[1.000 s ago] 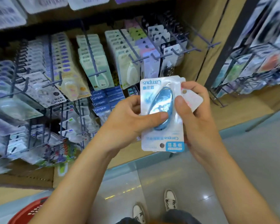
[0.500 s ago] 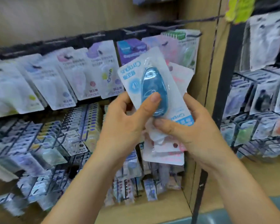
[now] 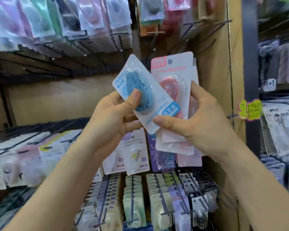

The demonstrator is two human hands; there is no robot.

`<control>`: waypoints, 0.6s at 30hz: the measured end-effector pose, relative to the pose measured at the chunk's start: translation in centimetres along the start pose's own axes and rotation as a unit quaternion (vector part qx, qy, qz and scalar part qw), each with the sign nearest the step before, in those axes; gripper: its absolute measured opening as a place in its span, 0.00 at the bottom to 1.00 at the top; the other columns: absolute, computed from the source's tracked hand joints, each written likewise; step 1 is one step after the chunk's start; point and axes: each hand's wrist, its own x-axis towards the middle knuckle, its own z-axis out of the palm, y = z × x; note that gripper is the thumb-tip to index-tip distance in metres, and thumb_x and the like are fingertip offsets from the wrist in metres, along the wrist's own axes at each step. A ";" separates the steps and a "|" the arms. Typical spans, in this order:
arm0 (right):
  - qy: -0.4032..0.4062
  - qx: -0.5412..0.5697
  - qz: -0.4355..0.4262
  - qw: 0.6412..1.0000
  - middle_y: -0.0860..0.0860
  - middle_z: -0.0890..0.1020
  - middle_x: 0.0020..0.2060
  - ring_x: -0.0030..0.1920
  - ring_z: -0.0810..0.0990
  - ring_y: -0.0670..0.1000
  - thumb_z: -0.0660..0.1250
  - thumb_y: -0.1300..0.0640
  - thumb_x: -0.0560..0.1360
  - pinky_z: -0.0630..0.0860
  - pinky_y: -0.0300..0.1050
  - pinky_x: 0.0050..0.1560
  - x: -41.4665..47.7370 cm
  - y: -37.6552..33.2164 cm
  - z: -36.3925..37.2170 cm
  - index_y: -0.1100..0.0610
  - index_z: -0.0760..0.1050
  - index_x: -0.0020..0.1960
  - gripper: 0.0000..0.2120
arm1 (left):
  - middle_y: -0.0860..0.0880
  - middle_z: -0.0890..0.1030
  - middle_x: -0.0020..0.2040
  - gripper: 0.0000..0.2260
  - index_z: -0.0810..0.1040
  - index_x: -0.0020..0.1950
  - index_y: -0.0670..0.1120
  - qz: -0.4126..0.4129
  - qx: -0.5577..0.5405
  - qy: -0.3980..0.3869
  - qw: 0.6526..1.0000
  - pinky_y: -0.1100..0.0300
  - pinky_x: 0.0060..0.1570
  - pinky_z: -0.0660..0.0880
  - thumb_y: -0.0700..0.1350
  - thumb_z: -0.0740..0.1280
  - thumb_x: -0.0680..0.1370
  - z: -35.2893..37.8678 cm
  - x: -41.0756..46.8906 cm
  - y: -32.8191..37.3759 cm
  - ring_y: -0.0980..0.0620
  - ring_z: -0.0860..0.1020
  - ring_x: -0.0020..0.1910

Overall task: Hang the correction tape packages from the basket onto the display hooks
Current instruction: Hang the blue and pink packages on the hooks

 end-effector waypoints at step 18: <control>-0.085 0.066 0.136 0.985 0.47 0.87 0.49 0.50 0.85 0.46 0.75 0.62 0.71 0.82 0.40 0.46 6.1 1.9 1.0 0.50 0.76 0.58 0.18 | 0.44 0.83 0.53 0.36 0.73 0.65 0.54 0.120 0.009 0.055 0.991 0.58 0.39 0.80 0.32 0.74 0.61 -5.9 6.7 4.1 0.49 0.84 0.45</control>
